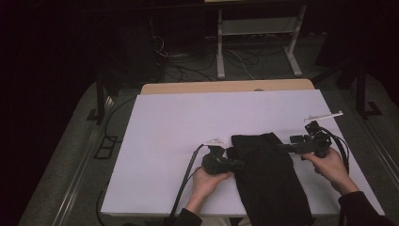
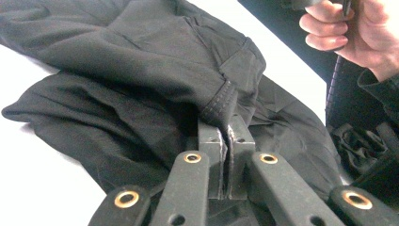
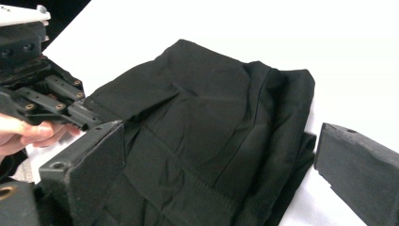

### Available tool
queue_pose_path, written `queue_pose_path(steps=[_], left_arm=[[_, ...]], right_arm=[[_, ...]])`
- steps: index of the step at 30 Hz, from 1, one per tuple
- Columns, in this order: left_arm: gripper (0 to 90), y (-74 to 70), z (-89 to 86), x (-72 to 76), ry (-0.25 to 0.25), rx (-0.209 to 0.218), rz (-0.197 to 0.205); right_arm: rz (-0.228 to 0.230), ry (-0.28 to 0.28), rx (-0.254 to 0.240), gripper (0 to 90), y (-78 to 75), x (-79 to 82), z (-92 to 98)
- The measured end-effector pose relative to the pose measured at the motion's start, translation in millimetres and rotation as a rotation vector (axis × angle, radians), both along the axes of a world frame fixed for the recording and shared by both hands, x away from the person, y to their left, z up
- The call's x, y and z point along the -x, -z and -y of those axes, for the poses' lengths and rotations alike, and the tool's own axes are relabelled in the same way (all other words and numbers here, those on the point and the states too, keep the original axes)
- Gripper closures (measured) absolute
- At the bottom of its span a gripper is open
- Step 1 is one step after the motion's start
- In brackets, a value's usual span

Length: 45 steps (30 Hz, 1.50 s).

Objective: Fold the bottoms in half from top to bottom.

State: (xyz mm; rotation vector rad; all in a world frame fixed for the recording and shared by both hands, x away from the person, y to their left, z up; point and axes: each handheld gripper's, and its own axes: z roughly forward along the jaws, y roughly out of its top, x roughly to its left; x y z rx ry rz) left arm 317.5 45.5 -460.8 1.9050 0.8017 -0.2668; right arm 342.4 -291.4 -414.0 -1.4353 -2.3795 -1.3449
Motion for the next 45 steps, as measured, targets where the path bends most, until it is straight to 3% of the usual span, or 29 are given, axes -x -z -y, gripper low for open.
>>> queue_pose_path(steps=[5,13,27,34,45], left_arm=[[86.7,0.6,-0.1,-0.3,0.0,-0.003,-0.001],[86.6,0.8,0.3,-0.2,-0.002,0.001,-0.001],[86.7,0.8,0.3,-0.2,0.002,0.001,-0.003],[86.6,0.7,0.0,-0.3,0.001,0.0,-0.004],[86.6,2.0,0.3,0.0,0.004,-0.003,-0.003]], right_arm=[[0.022,0.004,0.019,1.4,0.6,-10.5,-2.7],[0.022,0.014,0.038,1.4,7.3,-29.9,-3.6],[-0.014,0.017,0.039,1.7,20.1,-48.9,-7.0],[-0.041,-0.018,0.045,6.6,25.7,-56.6,-16.2],[-0.061,-0.027,0.032,14.0,34.5,-64.1,-19.3]])
